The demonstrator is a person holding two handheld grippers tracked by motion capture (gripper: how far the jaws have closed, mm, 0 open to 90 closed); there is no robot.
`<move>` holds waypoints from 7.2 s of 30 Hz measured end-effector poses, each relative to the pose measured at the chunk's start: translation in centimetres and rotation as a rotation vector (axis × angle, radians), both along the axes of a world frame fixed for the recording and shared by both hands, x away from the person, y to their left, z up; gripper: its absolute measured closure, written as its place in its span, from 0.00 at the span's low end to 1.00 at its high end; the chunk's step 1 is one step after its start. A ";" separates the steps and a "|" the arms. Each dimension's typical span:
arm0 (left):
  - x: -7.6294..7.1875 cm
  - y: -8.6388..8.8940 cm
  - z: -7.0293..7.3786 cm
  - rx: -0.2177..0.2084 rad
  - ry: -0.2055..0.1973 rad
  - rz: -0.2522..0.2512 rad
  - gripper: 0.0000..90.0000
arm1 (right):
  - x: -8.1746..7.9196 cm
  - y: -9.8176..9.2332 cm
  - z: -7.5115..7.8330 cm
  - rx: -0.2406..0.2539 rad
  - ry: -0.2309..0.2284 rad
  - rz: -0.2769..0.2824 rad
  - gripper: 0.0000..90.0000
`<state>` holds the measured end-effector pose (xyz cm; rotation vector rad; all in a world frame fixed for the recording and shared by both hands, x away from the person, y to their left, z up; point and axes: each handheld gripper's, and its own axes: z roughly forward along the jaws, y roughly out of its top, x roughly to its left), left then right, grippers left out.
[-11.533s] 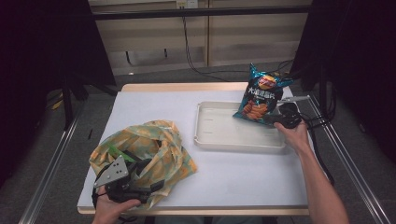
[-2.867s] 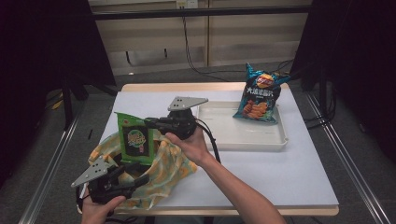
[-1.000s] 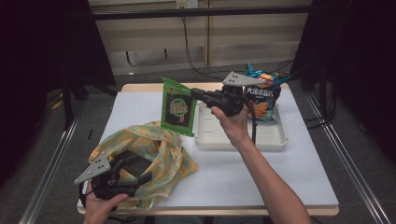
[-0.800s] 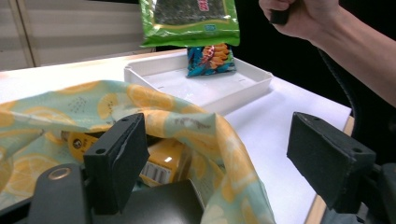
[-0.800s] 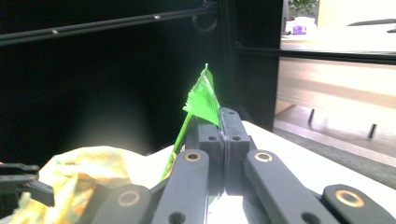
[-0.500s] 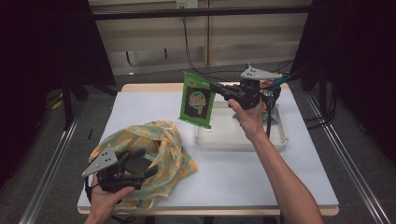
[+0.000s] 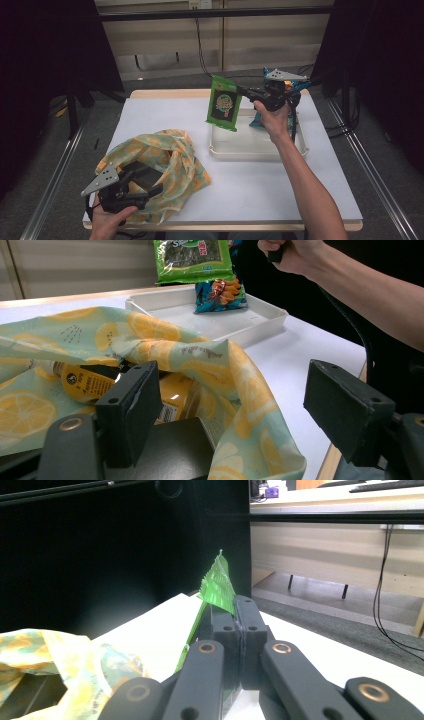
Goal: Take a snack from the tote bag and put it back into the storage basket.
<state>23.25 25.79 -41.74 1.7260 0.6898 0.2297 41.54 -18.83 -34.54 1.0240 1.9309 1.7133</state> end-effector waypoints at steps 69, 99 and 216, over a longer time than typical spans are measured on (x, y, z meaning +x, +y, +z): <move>0.4 0.0 -0.5 0.043 0.003 0.000 0.25 | 7.4 -1.9 -7.8 -0.192 0.202 -0.169 0.92; 0.3 0.0 -0.5 0.038 0.002 -0.012 0.25 | 7.7 -2.0 -7.2 -0.199 0.210 -0.231 0.50; 0.2 -1.2 -1.2 0.078 0.061 -0.181 1.00 | -5.7 9.4 -7.2 -0.200 0.167 0.258 0.64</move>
